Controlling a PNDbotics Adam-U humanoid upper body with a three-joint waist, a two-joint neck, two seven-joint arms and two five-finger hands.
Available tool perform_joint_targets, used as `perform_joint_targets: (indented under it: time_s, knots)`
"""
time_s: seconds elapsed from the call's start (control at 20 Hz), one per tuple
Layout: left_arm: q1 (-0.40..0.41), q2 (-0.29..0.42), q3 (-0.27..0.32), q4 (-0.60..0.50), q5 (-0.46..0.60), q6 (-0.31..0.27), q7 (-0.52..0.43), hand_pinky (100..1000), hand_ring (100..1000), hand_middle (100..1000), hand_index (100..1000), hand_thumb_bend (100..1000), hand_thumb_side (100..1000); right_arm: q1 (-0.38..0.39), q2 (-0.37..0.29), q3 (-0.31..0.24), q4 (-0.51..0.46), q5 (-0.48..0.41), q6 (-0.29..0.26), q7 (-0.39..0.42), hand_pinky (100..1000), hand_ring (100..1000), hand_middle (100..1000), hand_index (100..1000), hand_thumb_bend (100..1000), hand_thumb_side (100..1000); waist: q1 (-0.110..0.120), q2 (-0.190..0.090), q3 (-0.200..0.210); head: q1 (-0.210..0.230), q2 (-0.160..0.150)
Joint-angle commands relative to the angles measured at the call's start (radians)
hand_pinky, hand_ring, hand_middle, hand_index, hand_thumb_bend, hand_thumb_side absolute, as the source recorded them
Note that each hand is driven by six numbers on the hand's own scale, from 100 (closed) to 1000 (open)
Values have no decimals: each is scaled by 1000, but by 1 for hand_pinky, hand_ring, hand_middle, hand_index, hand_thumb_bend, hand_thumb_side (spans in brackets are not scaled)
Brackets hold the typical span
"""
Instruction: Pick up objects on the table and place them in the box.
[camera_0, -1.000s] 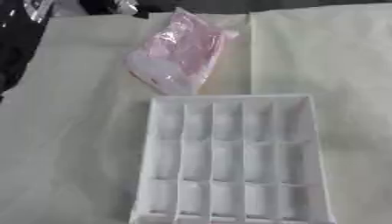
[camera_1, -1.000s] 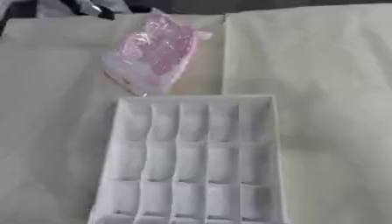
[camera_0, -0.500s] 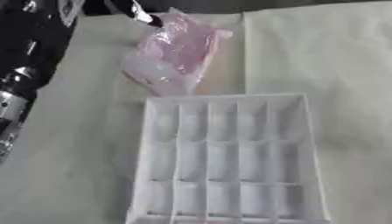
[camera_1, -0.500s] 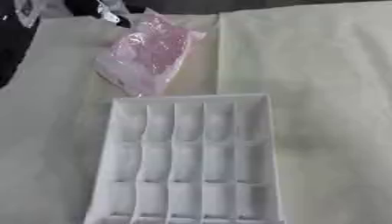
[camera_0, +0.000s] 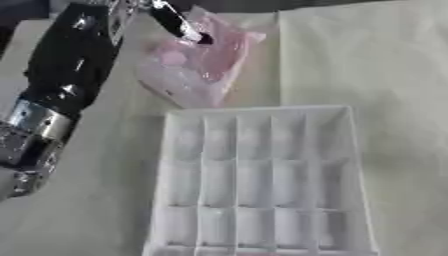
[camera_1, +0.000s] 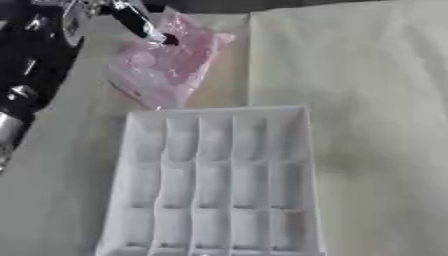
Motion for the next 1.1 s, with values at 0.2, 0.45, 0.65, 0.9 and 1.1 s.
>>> perform_joint_targets:
  time_s: [0.2, 0.45, 0.65, 0.9, 1.1]
  knots:
    - [-19, -21, 36, 40, -3, 8, -35, 625, 754, 798, 958, 485, 673, -17, -12, -5, -13, -6, -3, 8, 667, 771, 816, 796, 100, 907, -8, -11, -4, 14, 0]
    - [-29, -52, 45, 86, -3, 11, -62, 630, 766, 799, 955, 493, 720, -23, -13, -2, -12, -8, -6, 11, 667, 771, 816, 797, 100, 907, -5, -8, -14, 16, 0]
    - [-29, -65, 43, 106, -14, 2, -76, 634, 768, 799, 957, 495, 746, -29, -14, 0, -14, -10, -7, 14, 667, 771, 816, 797, 100, 907, -1, -3, -23, 14, 0]
    - [-23, -63, 42, 122, -28, 1, -81, 647, 774, 805, 961, 506, 778, -26, -15, -3, -15, -10, -6, 14, 668, 772, 816, 797, 100, 907, 3, 0, -24, 10, 0]
    - [-15, -52, 41, 126, -33, 4, -84, 659, 783, 814, 967, 521, 812, -21, -16, -5, -15, -9, -4, 15, 668, 772, 816, 798, 100, 908, 3, 0, -15, 7, 0]
